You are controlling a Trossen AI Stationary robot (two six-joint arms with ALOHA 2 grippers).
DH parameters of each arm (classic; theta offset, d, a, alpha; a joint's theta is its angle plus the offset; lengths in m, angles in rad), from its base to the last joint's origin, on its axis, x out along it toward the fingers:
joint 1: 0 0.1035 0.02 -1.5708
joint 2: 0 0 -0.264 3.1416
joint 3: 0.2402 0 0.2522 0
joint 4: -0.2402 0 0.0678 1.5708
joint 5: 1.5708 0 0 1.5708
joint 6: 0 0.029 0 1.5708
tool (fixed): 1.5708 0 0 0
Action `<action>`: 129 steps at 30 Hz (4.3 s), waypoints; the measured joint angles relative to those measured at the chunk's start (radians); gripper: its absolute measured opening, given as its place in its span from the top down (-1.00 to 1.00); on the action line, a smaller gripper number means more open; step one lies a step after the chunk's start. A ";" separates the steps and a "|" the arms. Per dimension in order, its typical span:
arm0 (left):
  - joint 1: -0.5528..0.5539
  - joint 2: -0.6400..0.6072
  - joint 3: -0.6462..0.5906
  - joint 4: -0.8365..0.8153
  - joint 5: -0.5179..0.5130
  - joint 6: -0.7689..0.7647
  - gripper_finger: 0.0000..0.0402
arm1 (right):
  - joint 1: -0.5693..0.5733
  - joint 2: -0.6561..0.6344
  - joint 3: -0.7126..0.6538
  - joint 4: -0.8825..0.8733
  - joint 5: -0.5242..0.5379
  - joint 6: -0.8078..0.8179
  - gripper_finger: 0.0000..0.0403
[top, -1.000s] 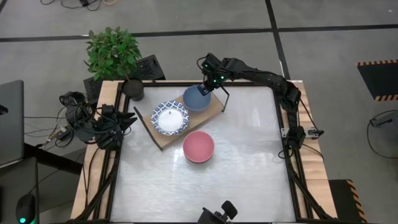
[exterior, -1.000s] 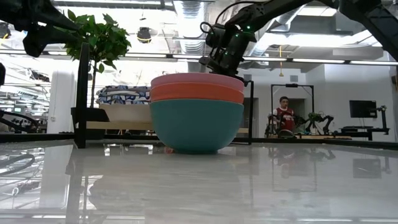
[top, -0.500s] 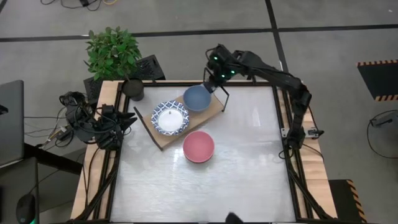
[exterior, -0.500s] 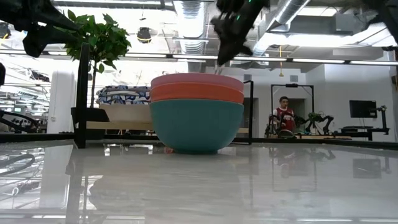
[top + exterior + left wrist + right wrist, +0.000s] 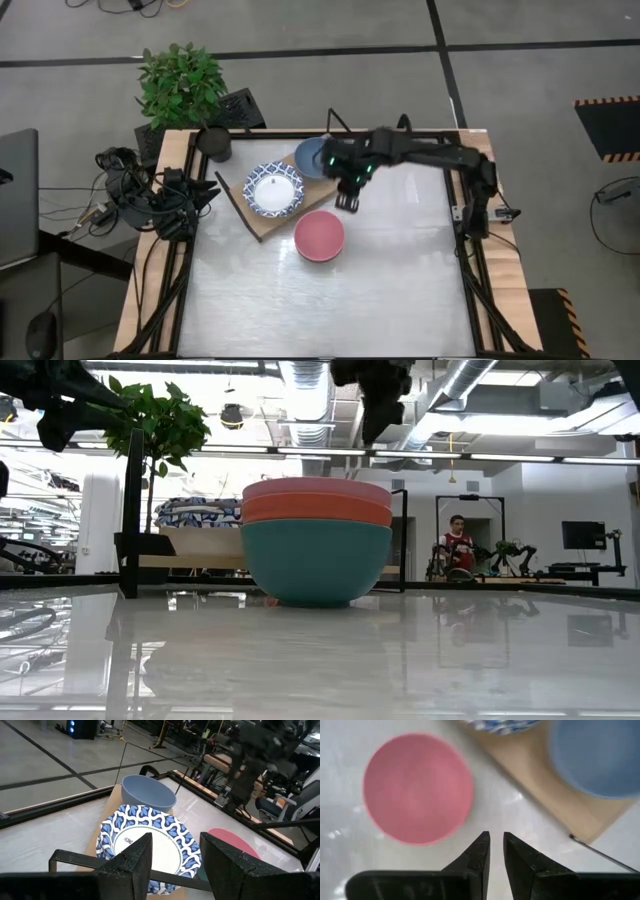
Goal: Place and stack bowls onto a shelf
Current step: Stack the pink bowl on top of the blue bowl on the shelf
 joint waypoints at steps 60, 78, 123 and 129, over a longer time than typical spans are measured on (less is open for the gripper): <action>0.000 0.000 0.000 0.000 0.041 -0.018 0.25 | 0.045 0.126 0.001 0.077 0.066 0.135 0.88; 0.000 0.000 0.000 -0.003 0.026 -0.018 0.25 | -0.250 -0.062 0.001 0.251 0.064 0.194 0.88; 0.000 0.000 0.000 -0.026 0.005 -0.018 0.25 | -0.462 0.170 0.001 0.290 -0.102 0.202 0.88; 0.000 0.000 0.000 -0.026 0.004 -0.018 0.25 | -0.461 0.170 0.001 0.285 -0.102 0.202 0.88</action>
